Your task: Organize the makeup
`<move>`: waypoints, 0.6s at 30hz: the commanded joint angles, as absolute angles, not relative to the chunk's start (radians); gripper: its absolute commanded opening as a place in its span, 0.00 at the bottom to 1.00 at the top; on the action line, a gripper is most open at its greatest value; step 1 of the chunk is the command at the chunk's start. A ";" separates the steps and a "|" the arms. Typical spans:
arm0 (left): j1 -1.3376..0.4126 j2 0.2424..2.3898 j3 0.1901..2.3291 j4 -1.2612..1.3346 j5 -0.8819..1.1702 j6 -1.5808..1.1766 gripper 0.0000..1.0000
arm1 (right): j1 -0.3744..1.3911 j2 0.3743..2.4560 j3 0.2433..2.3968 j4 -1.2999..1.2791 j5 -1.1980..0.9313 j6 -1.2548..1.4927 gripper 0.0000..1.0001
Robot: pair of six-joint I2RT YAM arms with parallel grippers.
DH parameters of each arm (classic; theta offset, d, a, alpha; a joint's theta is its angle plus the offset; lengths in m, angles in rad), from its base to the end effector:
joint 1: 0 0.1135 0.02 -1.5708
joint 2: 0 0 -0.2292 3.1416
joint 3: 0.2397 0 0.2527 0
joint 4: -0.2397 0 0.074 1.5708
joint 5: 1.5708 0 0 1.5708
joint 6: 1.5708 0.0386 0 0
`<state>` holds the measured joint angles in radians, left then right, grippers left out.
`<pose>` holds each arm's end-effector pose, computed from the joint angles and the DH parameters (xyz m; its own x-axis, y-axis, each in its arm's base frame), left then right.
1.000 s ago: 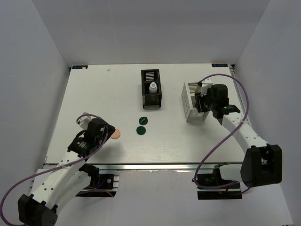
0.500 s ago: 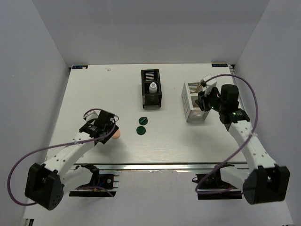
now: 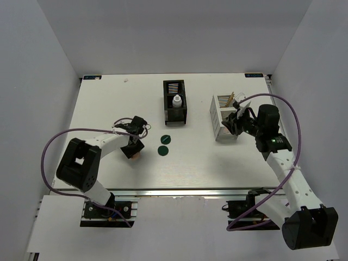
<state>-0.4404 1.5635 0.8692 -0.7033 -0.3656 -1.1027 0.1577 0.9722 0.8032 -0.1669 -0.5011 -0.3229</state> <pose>0.2450 -0.1002 0.1233 -0.7076 -0.5879 -0.3920 -0.6407 0.7678 0.0051 0.2388 0.0567 0.2851 -0.1229 -0.3013 -0.9456 -0.6587 0.7374 -0.1494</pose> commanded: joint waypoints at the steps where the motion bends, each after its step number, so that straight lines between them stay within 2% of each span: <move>1: -0.437 1.589 0.881 -0.704 -0.362 -1.077 0.52 | 0.153 0.933 0.802 -0.144 -0.512 -0.307 0.35; 2: -0.437 1.594 0.876 -0.701 -0.362 -1.077 0.48 | 0.152 0.930 0.802 -0.144 -0.514 -0.304 0.35; 3: -0.437 1.598 0.874 -0.701 -0.362 -1.075 0.38 | 0.152 0.928 0.802 -0.144 -0.514 -0.304 0.35; 5: -0.437 1.605 0.873 -0.706 -0.362 -1.077 0.26 | 0.150 0.920 0.799 -0.143 -0.514 -0.298 0.35; 7: -0.437 1.579 0.885 -0.715 -0.371 -1.074 0.06 | 0.149 0.916 0.801 -0.141 -0.514 -0.291 0.35; 8: -0.437 1.537 0.903 -0.715 -0.368 -1.069 0.02 | 0.146 0.911 0.804 -0.141 -0.514 -0.290 0.35; 11: -0.442 1.424 0.946 -0.652 -0.306 -1.014 0.00 | 0.141 0.897 0.808 -0.127 -0.509 -0.278 0.35; 13: -0.459 1.369 0.951 -0.482 -0.203 -0.930 0.00 | 0.135 0.882 0.807 -0.111 -0.479 -0.250 0.35; 14: -0.475 1.332 0.950 -0.331 -0.086 -0.896 0.00 | 0.133 0.874 0.802 -0.083 -0.460 -0.236 0.33; 16: -0.544 1.325 0.962 -0.197 0.006 -0.879 0.00 | 0.130 0.856 0.795 -0.048 -0.376 -0.181 0.30; 18: -0.596 1.383 1.032 -0.076 0.095 -0.864 0.00 | 0.126 0.847 0.788 -0.011 -0.281 -0.135 0.23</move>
<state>-0.5201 1.3640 0.9466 -0.3798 -0.1143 -0.9337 0.1360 0.8757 0.7998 -0.1143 -0.4156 -0.2226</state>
